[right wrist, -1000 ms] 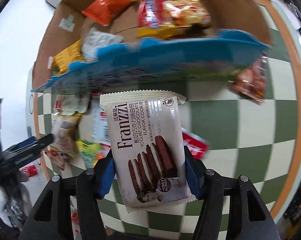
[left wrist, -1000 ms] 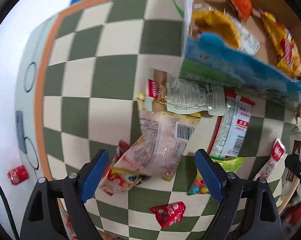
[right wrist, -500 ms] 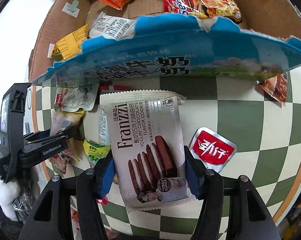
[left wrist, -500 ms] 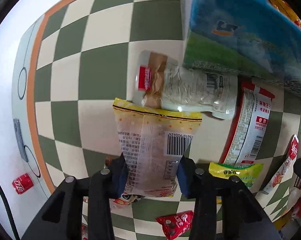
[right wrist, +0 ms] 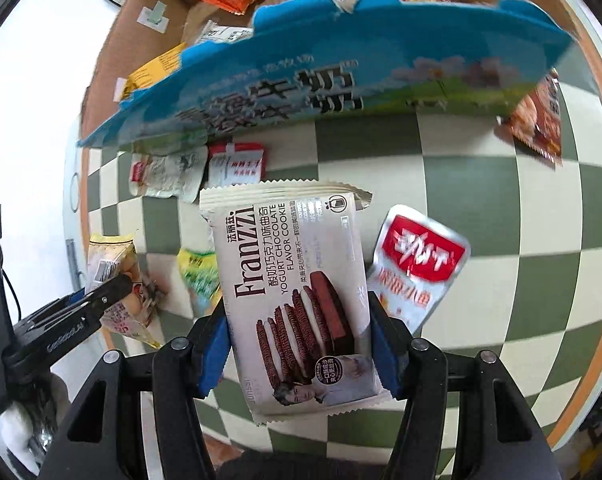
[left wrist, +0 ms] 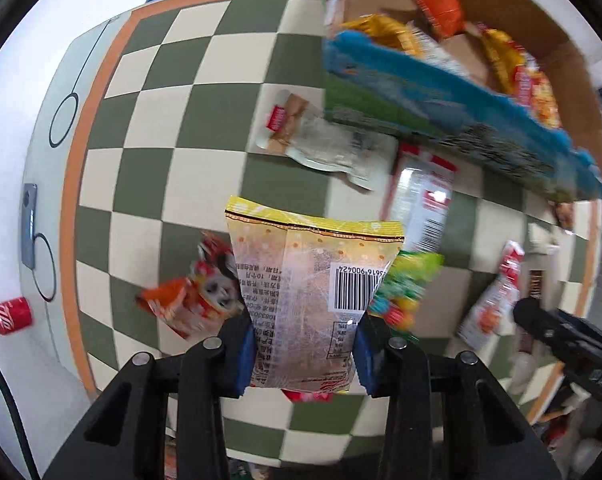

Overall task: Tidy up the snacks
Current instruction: 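Carry both packs into the box and open both grippers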

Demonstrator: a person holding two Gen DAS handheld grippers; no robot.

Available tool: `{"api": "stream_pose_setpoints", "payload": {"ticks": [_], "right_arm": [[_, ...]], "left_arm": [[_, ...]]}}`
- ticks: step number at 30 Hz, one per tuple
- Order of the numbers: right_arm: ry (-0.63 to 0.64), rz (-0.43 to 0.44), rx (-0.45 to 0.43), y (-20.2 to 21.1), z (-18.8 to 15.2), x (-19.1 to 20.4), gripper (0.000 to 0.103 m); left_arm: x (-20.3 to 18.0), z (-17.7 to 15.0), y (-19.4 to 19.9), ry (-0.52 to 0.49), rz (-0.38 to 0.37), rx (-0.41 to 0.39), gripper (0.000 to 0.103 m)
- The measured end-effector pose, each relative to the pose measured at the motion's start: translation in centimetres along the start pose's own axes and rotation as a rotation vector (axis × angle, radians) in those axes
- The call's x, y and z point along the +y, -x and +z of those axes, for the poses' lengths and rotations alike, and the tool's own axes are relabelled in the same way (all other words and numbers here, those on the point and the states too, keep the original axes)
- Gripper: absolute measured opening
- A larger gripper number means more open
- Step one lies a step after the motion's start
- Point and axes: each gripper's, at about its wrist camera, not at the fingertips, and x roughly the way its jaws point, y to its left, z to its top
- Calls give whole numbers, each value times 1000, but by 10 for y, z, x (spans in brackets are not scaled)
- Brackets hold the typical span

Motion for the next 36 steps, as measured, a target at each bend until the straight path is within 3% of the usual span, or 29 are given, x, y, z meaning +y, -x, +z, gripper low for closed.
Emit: {"api": "stream_pose_setpoints", "payload": {"ticks": [13, 18, 23, 28, 32, 36], "right_arm": [[16, 35, -27, 42, -61, -14, 63], [4, 63, -67, 69, -65, -19, 63], [-20, 137, -149, 121, -46, -20, 63], [-5, 129, -277, 173, 7, -10, 64], [-18, 108, -294, 177, 62, -1, 64], [-37, 97, -258, 152, 114, 14, 64]], "left_arm": [[-63, -34, 42, -101, -86, -43, 37], [-79, -26, 71, -129, -140, -73, 37], [-95, 22, 122, -161, -186, -155, 37], [-105, 98, 150, -183, -162, -215, 37], [-107, 165, 142, -187, -117, -188, 37], [-104, 221, 114, -175, -75, -108, 37]]}}
